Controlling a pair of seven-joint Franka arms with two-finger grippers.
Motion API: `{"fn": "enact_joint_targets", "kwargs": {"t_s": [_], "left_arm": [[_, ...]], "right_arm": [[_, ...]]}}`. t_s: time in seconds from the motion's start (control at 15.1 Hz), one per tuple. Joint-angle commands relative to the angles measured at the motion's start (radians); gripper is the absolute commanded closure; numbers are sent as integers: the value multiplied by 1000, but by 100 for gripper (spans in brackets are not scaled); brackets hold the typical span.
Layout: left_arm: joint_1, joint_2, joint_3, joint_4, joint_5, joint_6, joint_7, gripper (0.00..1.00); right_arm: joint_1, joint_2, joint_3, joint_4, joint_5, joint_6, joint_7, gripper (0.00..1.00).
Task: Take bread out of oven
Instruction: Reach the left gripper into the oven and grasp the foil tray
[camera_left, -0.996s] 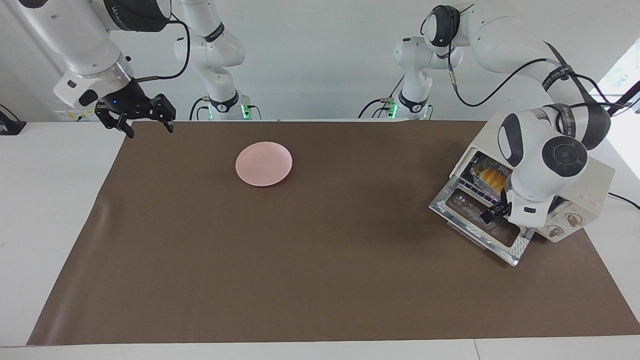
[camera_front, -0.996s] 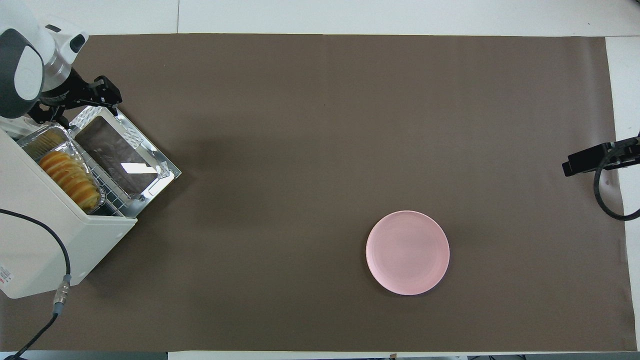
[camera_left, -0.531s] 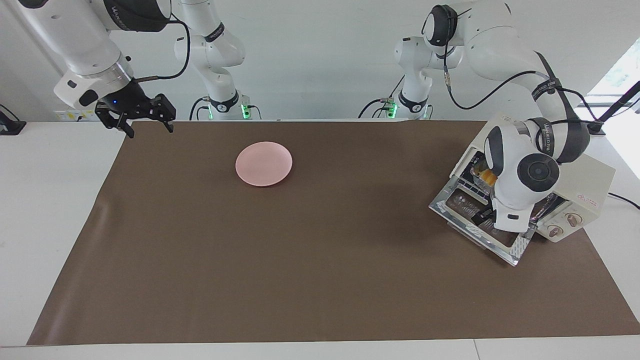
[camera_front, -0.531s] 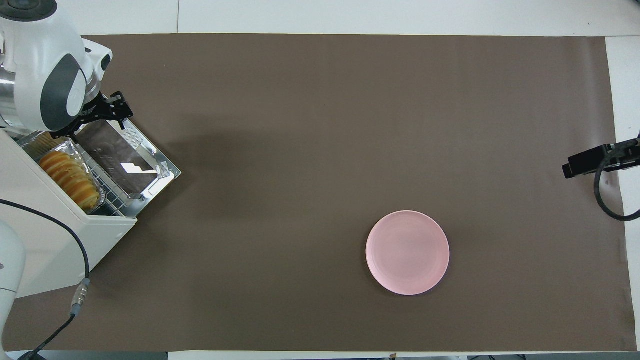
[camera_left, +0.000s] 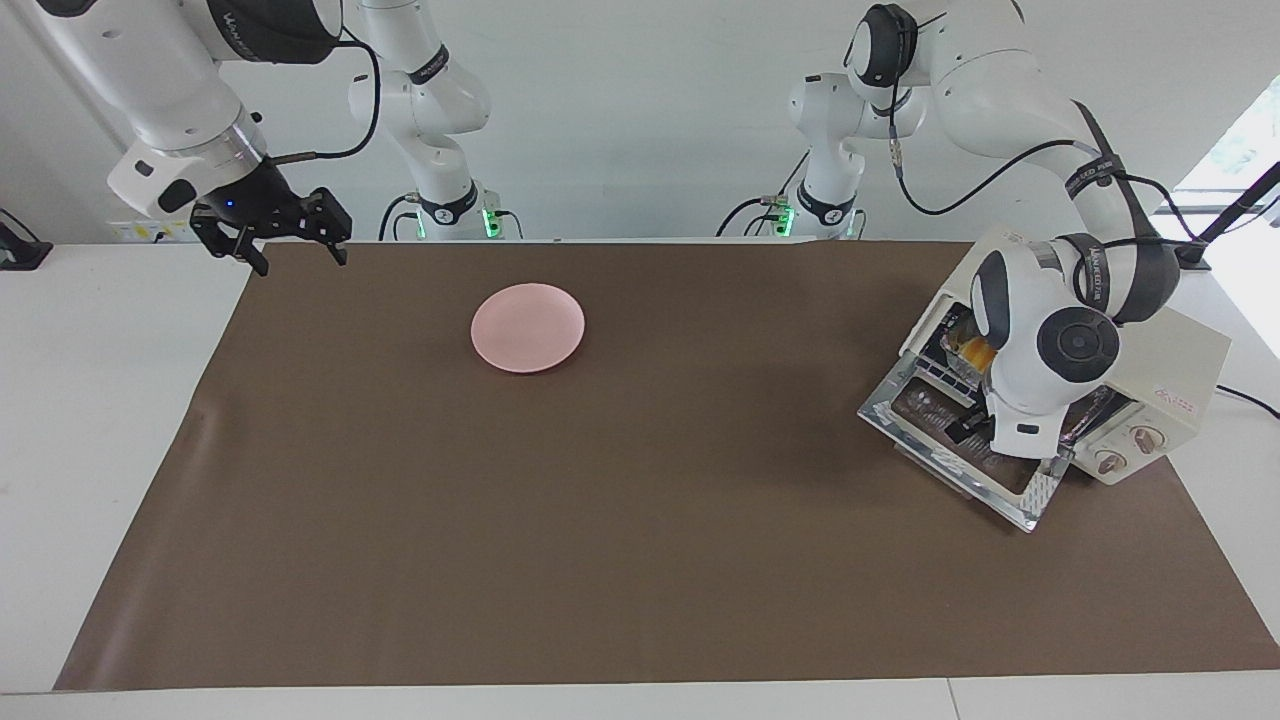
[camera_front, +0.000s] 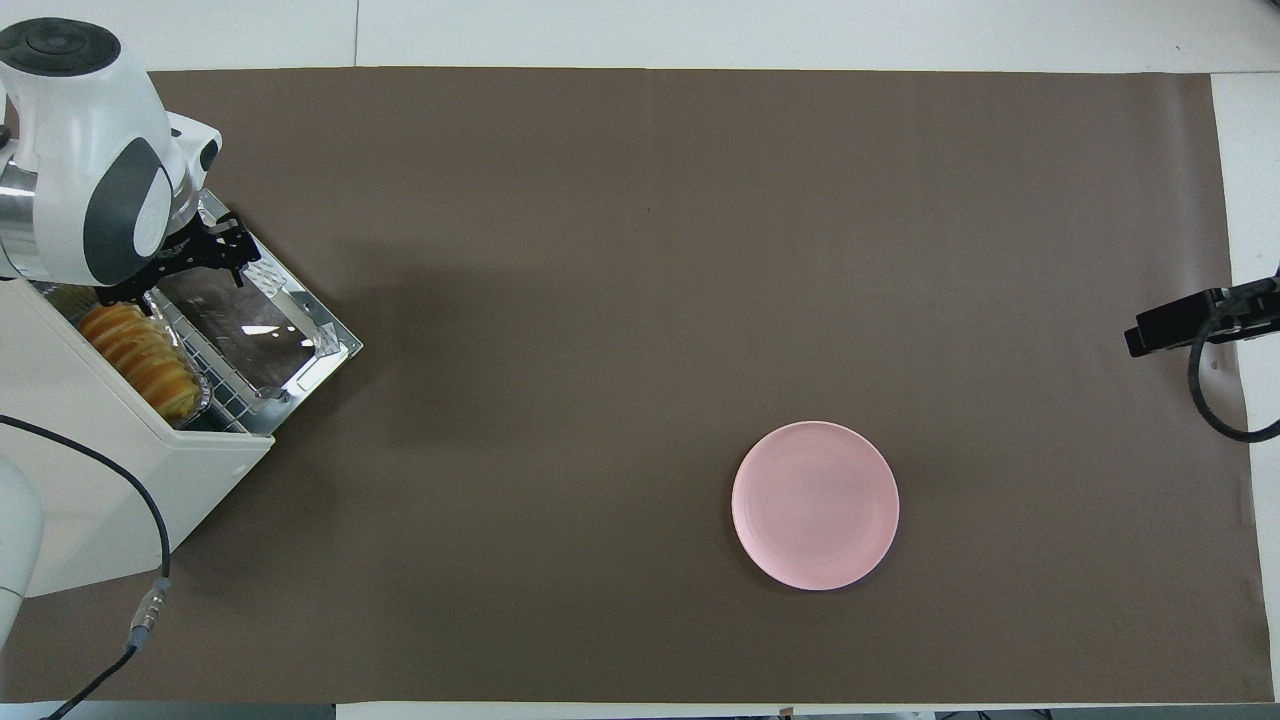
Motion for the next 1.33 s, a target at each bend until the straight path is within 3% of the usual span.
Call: {"fn": "enact_joint_targets", "kwargs": {"t_s": [0.0, 0.2, 0.33, 0.46, 0.53, 0.6, 0.73, 0.93, 1.26], "left_arm": [[-2, -59, 3, -96, 35, 54, -26, 0], [-2, -65, 2, -126, 35, 95, -58, 0], [-4, -82, 2, -174, 35, 138, -61, 18], [-4, -94, 2, -200, 35, 152, -61, 24], [-2, -94, 3, -200, 35, 152, -61, 40], [-2, -96, 2, -200, 35, 151, -60, 65], [-1, -96, 2, -200, 35, 149, -52, 99], [-2, -90, 2, -182, 33, 150, -43, 100], [-45, -10, -12, 31, -83, 115, -35, 100]], "right_arm": [[-11, -8, 8, -7, -9, -12, 16, 0], [-11, -8, 8, -7, -9, -11, 18, 0], [-11, -8, 8, -7, -9, -11, 19, 0], [-11, -8, 8, -7, -9, -11, 19, 0], [-11, -8, 8, -7, -9, -9, 19, 0], [-11, -8, 8, -7, -9, -9, 19, 0], [-11, -8, 8, -6, -9, -8, 19, 0], [-11, -8, 8, -6, -9, -9, 16, 0], [-11, -8, 8, -4, -9, -9, 16, 0]]}}
